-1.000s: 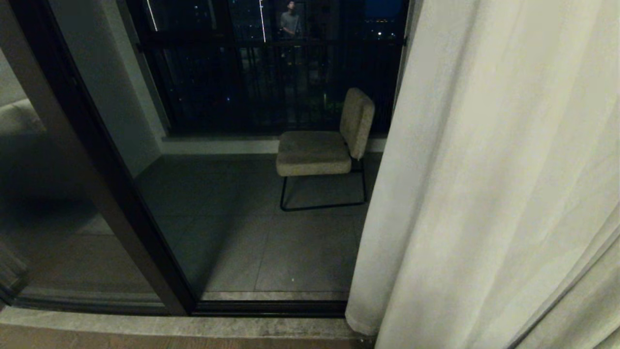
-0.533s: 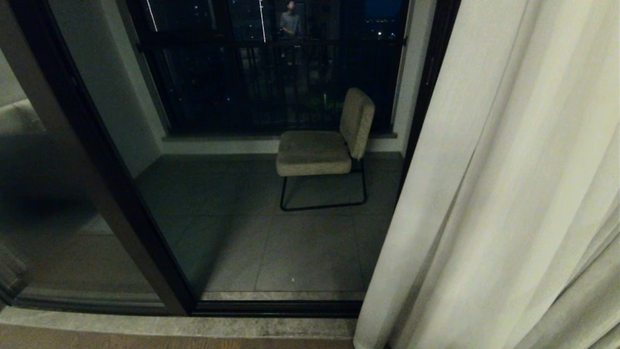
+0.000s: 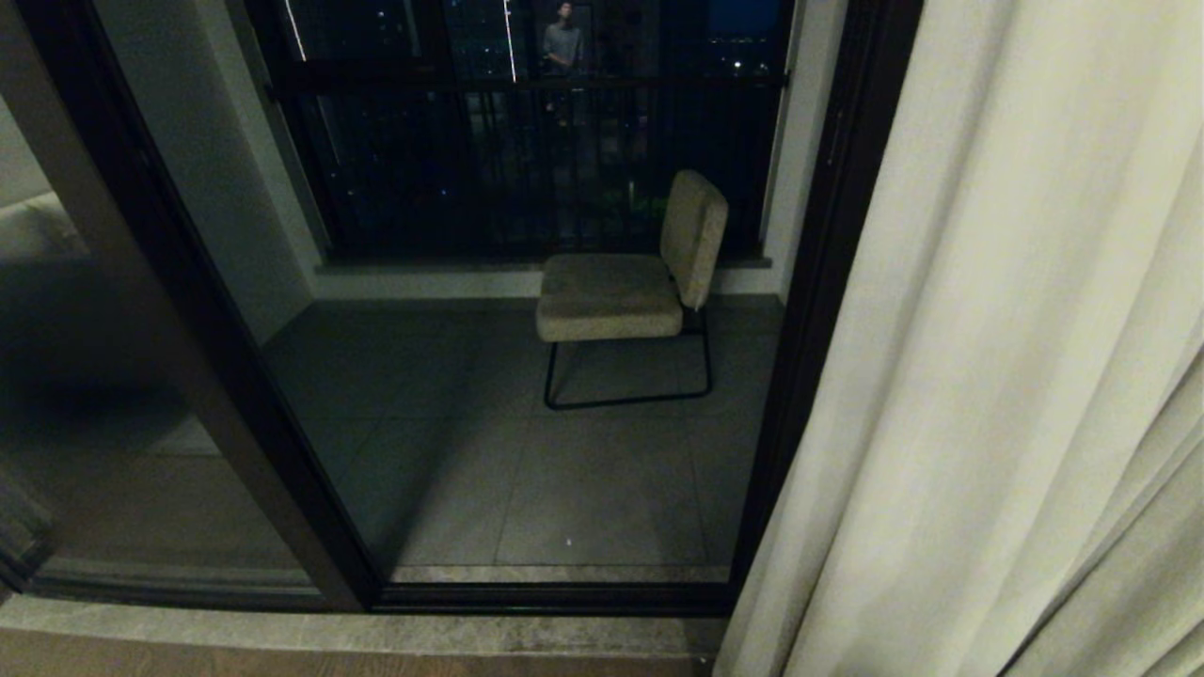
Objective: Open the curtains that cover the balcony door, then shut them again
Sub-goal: Pull the inner curtains open on both sides
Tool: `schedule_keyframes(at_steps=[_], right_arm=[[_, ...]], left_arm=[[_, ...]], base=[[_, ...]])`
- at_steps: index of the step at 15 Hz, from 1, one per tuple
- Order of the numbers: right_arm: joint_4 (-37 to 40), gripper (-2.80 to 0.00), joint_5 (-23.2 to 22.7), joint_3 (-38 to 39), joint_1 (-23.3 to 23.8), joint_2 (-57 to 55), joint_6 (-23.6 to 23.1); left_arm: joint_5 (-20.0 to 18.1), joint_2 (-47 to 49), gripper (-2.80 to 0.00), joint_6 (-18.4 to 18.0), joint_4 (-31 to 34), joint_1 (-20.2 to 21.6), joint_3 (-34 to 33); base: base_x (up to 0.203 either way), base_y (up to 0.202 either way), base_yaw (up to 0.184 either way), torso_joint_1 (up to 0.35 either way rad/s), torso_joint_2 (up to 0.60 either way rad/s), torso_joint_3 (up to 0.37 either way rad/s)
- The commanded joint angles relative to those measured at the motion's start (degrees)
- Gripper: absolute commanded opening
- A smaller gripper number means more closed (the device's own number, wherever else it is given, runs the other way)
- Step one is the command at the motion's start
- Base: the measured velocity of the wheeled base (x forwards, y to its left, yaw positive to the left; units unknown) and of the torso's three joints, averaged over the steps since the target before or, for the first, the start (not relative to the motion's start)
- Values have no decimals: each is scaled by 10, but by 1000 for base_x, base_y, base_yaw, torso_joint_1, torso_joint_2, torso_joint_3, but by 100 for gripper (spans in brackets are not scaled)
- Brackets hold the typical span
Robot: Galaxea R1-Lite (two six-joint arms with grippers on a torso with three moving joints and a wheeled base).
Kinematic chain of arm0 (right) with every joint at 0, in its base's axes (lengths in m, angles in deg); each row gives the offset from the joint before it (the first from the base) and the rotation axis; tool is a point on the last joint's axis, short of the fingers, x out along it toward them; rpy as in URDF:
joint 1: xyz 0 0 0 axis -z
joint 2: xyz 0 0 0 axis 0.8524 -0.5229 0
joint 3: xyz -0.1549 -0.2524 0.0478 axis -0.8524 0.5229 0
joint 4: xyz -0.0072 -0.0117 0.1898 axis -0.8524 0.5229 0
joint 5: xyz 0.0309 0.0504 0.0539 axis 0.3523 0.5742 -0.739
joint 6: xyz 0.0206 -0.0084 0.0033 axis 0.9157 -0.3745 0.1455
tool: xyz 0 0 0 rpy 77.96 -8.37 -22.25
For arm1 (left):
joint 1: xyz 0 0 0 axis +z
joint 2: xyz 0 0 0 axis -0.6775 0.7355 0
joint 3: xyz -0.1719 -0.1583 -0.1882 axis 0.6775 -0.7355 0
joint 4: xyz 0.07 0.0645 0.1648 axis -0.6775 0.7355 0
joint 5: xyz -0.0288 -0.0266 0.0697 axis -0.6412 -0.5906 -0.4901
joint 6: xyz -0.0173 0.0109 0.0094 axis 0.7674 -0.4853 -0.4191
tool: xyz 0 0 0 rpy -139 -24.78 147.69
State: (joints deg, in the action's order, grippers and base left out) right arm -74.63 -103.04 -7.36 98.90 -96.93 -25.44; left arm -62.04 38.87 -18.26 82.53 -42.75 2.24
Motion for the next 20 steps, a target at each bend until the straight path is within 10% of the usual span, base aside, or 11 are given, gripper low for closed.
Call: schedule_keyframes(at_steps=[1,20], right_arm=[[-4,0,-8,27,0,35,1],[77,0,-194,454,-10,527,1]], left_arm=[[0,0,-280,0,0,0,0],[0,0,-280,0,-1,0,0]], base=[[0,0,0,0,0,0],[0,0,0,0,0,0]])
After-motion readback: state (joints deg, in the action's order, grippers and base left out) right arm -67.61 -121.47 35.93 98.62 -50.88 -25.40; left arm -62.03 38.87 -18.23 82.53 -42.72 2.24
